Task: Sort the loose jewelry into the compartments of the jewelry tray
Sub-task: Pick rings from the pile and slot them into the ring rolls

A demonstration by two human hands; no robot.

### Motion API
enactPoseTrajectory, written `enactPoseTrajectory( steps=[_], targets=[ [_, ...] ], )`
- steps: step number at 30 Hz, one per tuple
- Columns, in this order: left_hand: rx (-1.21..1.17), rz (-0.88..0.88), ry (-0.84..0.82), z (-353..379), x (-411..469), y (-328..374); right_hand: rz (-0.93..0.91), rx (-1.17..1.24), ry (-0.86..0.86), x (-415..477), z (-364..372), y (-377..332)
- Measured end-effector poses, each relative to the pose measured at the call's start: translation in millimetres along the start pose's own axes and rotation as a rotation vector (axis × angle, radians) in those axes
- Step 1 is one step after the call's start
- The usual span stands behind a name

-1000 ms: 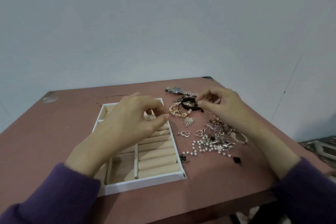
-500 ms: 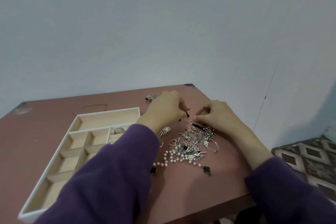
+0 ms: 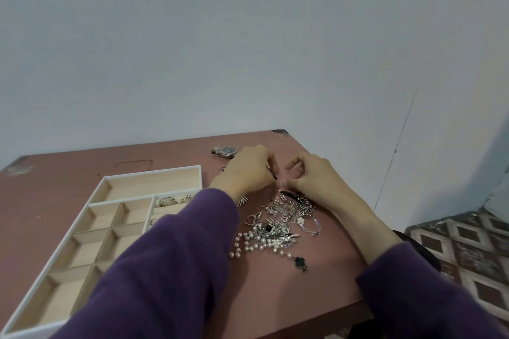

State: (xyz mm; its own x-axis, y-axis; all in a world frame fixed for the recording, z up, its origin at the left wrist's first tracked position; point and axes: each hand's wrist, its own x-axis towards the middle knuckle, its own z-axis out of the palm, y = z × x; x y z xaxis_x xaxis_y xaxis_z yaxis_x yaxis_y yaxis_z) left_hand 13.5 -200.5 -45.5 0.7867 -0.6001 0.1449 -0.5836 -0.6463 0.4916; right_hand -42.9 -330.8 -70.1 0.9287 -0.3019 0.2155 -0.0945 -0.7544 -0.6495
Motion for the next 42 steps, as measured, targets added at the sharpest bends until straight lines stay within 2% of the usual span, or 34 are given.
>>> enactPoseTrajectory(
  steps=[11,19,24,29,37,42],
  targets=[
    [-0.006,-0.001,-0.013,2.5,4.5,-0.7,-0.011,0.076,-0.035,-3.5,-3.2,-5.4],
    [-0.027,-0.02,-0.028,5.1,10.6,1.5,-0.031,0.092,0.014,-5.5,-3.0,-7.9],
    [-0.044,-0.044,-0.065,4.1,12.3,1.8,0.041,0.233,0.092,-2.0,-6.3,-8.1],
    [-0.054,-0.008,-0.052,0.2,8.0,3.6,0.031,0.276,0.149,-3.9,-7.8,-7.2],
    [0.003,0.028,0.122,-83.0,-62.3,-28.5,-0.039,0.222,0.217,-13.6,-7.5,-13.1],
    [-0.016,-0.026,0.196,-103.8,-134.5,-71.5,-0.151,0.224,0.095,-33.5,4.0,-53.4]
  ],
)
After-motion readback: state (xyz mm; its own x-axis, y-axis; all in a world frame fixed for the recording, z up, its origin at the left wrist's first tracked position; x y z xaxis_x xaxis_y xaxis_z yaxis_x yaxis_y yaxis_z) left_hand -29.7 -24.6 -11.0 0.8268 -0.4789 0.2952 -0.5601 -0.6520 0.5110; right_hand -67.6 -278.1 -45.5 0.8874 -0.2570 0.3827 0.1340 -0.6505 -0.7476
